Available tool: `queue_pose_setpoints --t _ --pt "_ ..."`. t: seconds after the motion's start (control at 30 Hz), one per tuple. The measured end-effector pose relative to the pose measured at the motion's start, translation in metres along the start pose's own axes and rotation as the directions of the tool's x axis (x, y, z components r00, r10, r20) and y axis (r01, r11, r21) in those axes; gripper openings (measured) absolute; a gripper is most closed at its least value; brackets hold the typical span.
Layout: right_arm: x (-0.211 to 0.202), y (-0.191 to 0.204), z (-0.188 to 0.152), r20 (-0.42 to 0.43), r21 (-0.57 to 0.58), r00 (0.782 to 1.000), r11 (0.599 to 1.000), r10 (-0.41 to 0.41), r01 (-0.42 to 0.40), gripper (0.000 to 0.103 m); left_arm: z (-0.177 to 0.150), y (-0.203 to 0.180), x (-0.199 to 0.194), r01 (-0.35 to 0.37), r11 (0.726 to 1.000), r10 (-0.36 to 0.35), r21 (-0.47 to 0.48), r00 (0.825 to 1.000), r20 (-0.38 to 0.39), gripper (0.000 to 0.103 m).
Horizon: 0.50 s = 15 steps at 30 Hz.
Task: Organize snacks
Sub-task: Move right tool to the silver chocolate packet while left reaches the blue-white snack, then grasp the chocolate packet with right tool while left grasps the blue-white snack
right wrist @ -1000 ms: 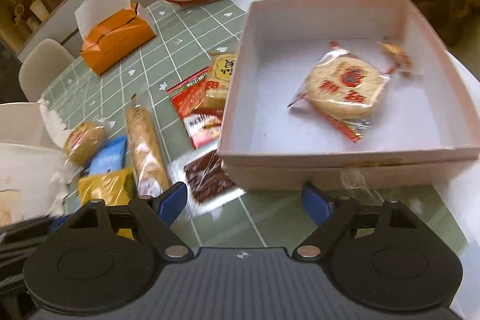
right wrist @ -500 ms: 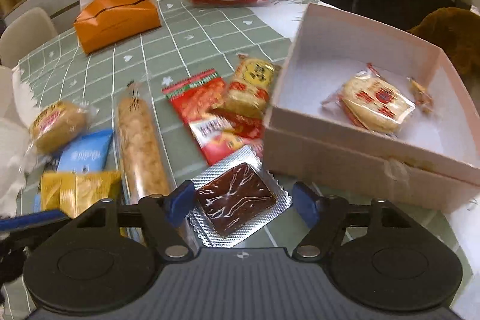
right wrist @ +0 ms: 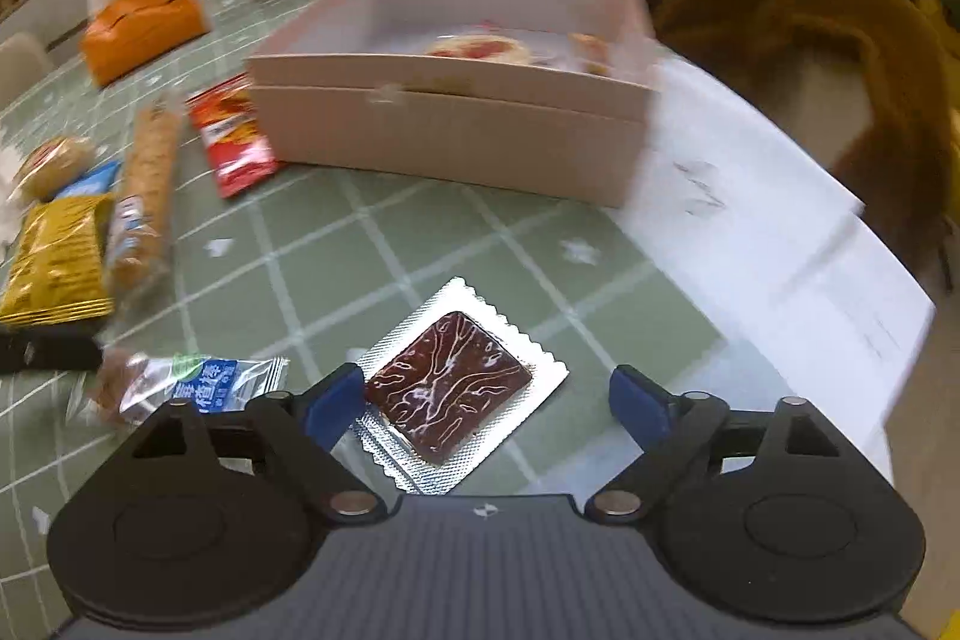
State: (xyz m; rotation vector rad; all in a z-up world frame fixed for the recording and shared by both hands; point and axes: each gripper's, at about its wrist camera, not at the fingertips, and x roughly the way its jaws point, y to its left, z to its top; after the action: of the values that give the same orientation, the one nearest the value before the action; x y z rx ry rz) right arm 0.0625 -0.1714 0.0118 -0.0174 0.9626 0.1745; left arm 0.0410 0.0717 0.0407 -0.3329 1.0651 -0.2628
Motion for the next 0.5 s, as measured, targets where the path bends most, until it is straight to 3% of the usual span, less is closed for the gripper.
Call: queue_pose_setpoints --t 0.13,0.2,0.27,0.37,0.43,0.5 --pt "-0.002 -0.012 -0.011 0.021 0.053 0.999 0.998 -0.046 0.045 0.1 -0.005 -0.023 -0.009 0.004 0.995 -0.007 0.101 0.999 0.032 0.028" --pt "-0.003 -0.017 -0.017 0.038 0.072 0.998 0.996 -0.057 0.054 0.101 -0.004 -0.036 -0.013 -0.003 0.977 -0.007 0.214 0.999 0.044 0.028" --pt "-0.004 -0.017 -0.021 0.057 0.076 0.996 0.995 -0.063 0.058 0.103 -0.005 -0.054 -0.011 0.004 0.925 -0.012 0.379 1.0 0.017 0.029" --pt "-0.005 -0.018 -0.027 0.087 0.075 0.994 0.995 -0.069 0.062 0.103 -0.01 -0.082 0.002 -0.041 0.798 0.053 0.602 0.999 -0.002 0.031" --pt "-0.007 -0.019 -0.029 0.1 0.072 0.993 0.996 -0.067 0.06 0.103 -0.014 -0.092 0.013 -0.061 0.733 0.099 0.678 0.995 -0.018 0.031" --pt "-0.007 -0.019 -0.03 0.112 0.067 0.992 0.996 -0.063 0.056 0.103 -0.016 -0.095 0.023 -0.022 0.707 0.102 0.707 0.992 -0.071 0.034"
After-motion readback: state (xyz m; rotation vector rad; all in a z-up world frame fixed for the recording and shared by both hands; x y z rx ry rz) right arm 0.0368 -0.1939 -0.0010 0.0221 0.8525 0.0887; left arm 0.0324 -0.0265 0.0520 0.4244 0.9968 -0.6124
